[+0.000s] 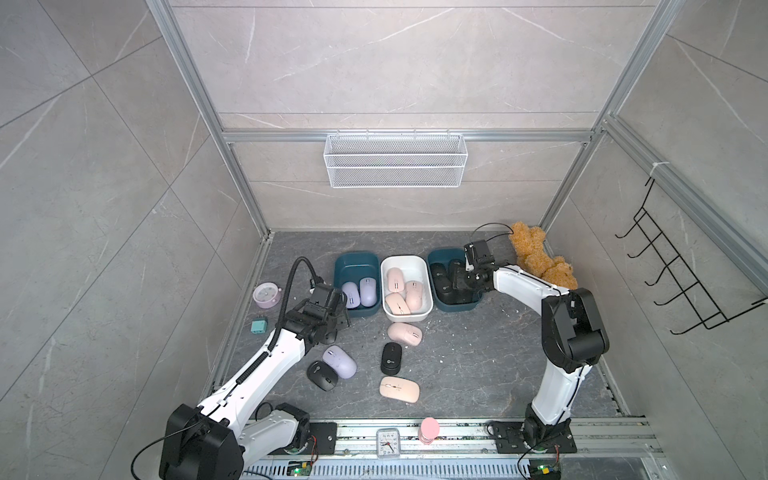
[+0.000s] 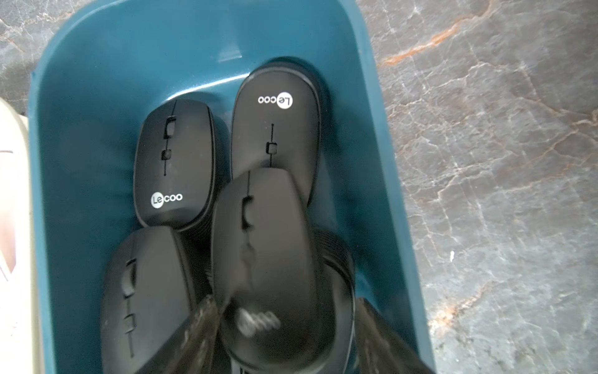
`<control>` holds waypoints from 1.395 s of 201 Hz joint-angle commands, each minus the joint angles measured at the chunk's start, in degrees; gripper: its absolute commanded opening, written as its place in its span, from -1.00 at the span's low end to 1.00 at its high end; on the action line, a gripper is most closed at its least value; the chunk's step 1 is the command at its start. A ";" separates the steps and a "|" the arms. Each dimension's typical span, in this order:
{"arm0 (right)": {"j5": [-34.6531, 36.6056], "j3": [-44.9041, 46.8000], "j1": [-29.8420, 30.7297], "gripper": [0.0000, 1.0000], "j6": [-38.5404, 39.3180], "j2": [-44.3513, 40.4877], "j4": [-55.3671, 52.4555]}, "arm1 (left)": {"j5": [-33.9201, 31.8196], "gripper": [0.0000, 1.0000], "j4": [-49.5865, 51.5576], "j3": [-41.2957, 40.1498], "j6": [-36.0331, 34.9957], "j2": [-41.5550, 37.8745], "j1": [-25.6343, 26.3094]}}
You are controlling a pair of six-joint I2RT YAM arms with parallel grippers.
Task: Place the mice by color into the storage box
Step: Place the mouse in the storage box, then pick up the mouse from the center of the board.
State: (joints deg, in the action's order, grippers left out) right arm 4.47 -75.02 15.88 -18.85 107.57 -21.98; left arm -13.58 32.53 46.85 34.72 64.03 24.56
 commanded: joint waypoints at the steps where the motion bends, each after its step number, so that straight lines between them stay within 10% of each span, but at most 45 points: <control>1: 0.32 -1.06 -0.26 0.37 -1.10 -2.08 -0.08 | -1.06 0.36 -0.48 1.67 -0.71 -1.60 0.14; 145: -11.79 18.36 1.86 0.34 -5.39 -27.39 4.85 | 4.72 0.35 5.51 -1.08 0.24 -6.53 0.19; 280: -4.81 30.29 39.38 0.32 -1.72 -36.02 4.38 | 5.27 0.35 8.72 -6.86 4.92 -9.86 0.32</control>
State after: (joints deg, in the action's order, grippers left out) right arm -2.63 -45.52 49.58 -22.00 72.53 -18.11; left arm -7.35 39.46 39.68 38.87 56.27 24.77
